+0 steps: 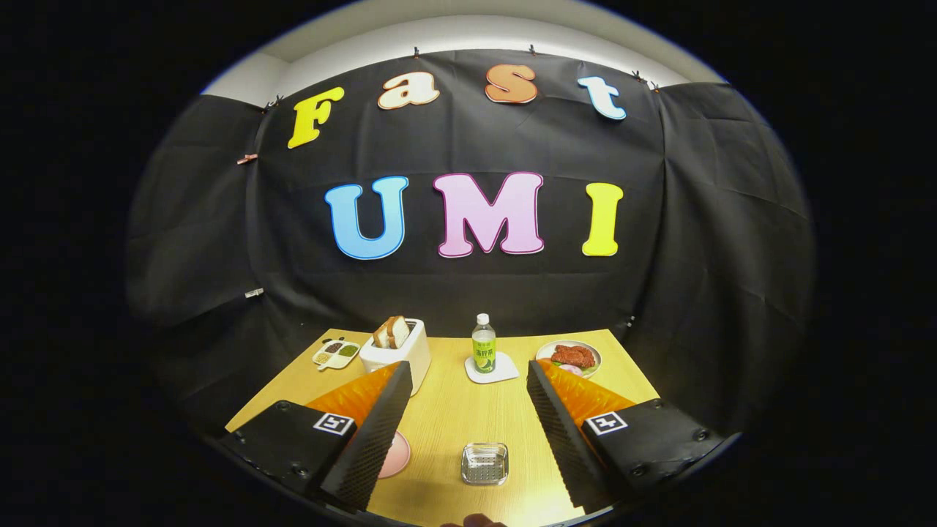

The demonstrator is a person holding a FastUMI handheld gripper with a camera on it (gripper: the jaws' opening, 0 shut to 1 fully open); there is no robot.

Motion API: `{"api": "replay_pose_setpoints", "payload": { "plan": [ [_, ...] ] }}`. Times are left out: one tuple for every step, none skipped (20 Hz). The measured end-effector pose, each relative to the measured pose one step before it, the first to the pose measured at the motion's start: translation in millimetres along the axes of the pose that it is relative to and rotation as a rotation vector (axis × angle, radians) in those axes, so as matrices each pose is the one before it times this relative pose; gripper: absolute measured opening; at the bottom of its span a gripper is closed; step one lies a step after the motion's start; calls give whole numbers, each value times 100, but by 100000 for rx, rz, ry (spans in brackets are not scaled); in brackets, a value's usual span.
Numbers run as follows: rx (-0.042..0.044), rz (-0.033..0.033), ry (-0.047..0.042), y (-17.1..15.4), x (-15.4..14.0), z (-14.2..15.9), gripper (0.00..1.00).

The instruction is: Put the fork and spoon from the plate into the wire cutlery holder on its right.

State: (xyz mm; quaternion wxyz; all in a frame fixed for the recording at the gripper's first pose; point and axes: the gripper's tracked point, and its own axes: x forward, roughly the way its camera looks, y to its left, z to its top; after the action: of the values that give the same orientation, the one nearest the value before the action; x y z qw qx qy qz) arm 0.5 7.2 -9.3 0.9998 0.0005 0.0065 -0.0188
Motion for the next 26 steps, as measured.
{"api": "replay_pose_setpoints", "payload": {
  "plan": [
    [-246,-751,-415,43,-53,76,98],
    [63,-771,-446,78,-15,56,99],
    [256,-707,-291,52,-22,11,98],
    [359,-591,15,124,28,-84,98],
    [334,-470,25,118,-27,-58,98],
    [100,-477,-218,53,-5,24,98],
    [-230,-559,-219,64,33,41,98],
    [-437,-680,-130,8,15,-170,98],
    [-473,-794,293,13,65,-185,98],
    [-151,-493,449,105,30,-248,98],
    [82,-428,311,131,9,-183,98],
    [172,-480,-5,40,-8,-72,98],
    [118,-470,190,38,-31,-86,98],
    [195,-441,18,48,25,-152,98],
    [259,-343,240,73,25,-108,98],
    [263,-95,261,139,18,-119,98],
    [-80,-238,409,126,73,-145,98],
    [-62,-118,607,119,146,-251,98],
    [-58,129,707,333,183,-231,98],
    [72,310,771,343,124,-253,98],
    [156,499,539,427,221,-154,98],
    [12,540,875,438,236,-334,98],
    [-80,722,1268,503,270,-431,98],
    [78,822,1371,530,313,-407,98],
    [194,1082,1841,661,426,-623,98],
    [-112,1618,2757,894,521,-839,99]
  ]
}}
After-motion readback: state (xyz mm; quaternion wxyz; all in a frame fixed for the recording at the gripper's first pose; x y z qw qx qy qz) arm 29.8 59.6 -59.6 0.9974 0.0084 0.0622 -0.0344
